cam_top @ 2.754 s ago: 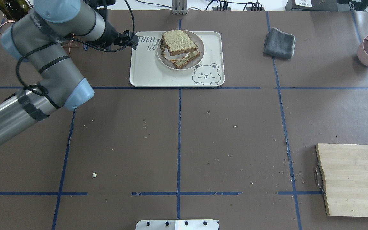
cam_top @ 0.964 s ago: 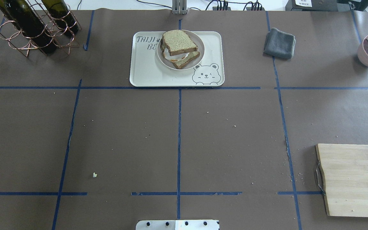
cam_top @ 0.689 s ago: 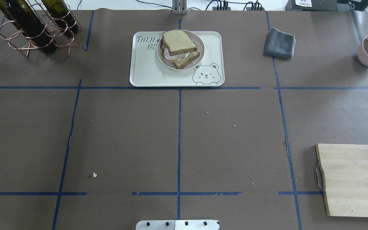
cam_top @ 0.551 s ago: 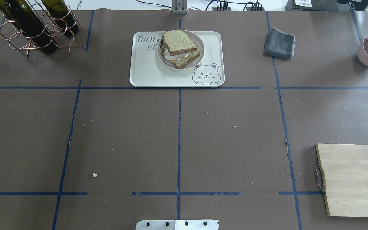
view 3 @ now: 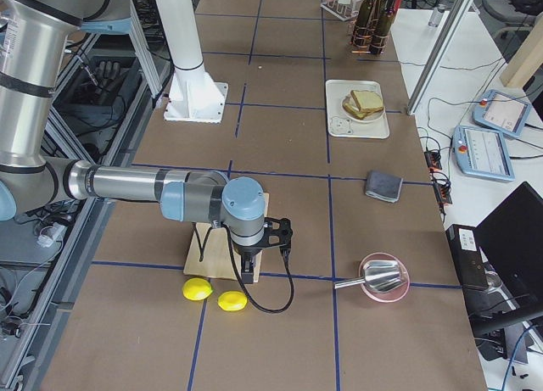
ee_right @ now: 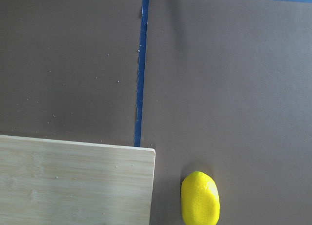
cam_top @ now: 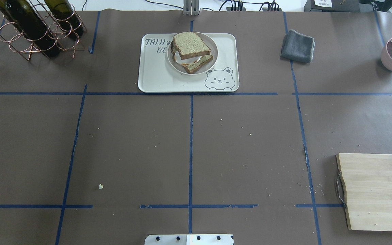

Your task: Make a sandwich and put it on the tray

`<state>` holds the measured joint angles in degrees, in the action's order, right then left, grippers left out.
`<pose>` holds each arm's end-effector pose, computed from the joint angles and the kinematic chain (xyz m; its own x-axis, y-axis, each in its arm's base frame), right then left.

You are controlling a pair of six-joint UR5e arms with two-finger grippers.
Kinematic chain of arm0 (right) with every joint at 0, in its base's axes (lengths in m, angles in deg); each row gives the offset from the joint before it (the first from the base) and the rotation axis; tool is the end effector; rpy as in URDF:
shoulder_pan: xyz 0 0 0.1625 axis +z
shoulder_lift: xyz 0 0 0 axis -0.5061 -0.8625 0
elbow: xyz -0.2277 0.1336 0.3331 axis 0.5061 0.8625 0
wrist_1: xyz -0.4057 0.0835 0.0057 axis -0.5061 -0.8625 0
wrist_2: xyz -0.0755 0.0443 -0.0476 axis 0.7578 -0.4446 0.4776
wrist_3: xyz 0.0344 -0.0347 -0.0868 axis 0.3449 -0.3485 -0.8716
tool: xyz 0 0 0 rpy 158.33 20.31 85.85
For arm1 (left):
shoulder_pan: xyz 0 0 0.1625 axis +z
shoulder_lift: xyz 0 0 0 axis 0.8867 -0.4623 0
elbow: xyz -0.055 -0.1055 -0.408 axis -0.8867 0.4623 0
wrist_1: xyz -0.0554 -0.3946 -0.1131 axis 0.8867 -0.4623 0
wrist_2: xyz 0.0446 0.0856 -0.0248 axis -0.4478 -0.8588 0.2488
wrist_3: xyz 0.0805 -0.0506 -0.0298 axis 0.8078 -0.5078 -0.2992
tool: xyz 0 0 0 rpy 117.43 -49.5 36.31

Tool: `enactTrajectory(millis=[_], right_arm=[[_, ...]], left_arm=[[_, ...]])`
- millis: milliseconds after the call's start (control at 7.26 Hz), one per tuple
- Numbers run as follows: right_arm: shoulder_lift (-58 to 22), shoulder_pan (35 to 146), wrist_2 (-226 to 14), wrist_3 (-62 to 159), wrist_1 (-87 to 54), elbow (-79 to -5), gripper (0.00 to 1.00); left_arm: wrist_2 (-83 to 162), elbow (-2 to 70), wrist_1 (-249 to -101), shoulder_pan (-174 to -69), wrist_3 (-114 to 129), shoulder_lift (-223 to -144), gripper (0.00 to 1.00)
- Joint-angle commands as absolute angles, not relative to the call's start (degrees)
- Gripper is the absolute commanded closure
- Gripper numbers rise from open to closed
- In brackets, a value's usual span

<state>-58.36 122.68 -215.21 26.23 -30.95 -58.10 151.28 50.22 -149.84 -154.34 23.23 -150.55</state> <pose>0.0797 -0.3402 0.6476 0.7363 -0.0401 0.6755 0.0348 0.9992 0.0214 -0.0780 -0.3975 0.6124 0.7300 0.0565 -0.6811 0.0177 0.9947 0.1015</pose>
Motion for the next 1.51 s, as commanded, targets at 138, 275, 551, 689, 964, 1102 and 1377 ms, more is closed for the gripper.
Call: enactTrajectory(millis=[138, 275, 551, 689, 964, 1102, 1377], right_arm=[[-58.7, 122.69, -215.21, 26.13, -30.95, -57.96, 0.0], [-58.7, 122.69, -215.21, 26.04, -30.95, -58.13, 0.0], [-58.62, 122.69, -215.13, 26.13, -30.95, -58.05, 0.0], [-58.44, 122.69, -215.12, 26.39, -30.95, -58.05, 0.0], [-58.53, 122.69, -215.04, 26.13, -30.95, -57.87, 0.0], [-58.62, 122.69, -214.95, 26.13, -30.95, -57.78, 0.0], [-58.79, 122.69, -214.95, 26.04, -30.95, -57.78, 0.0]], left_arm=[[151.23, 49.64, -149.97, -154.22, 23.28, -150.65, 0.0], [151.23, 48.76, -149.97, -154.22, 23.28, -150.83, 0.0], [151.15, 48.75, -149.97, -154.22, 23.28, -150.48, 0.0], [151.15, 48.66, -149.97, -154.22, 23.28, -150.82, 0.0], [151.15, 48.66, -149.97, -154.22, 23.28, -150.65, 0.0], [151.15, 48.75, -149.97, -154.22, 23.28, -150.48, 0.0], [151.15, 48.84, -149.97, -154.22, 23.28, -150.48, 0.0]])
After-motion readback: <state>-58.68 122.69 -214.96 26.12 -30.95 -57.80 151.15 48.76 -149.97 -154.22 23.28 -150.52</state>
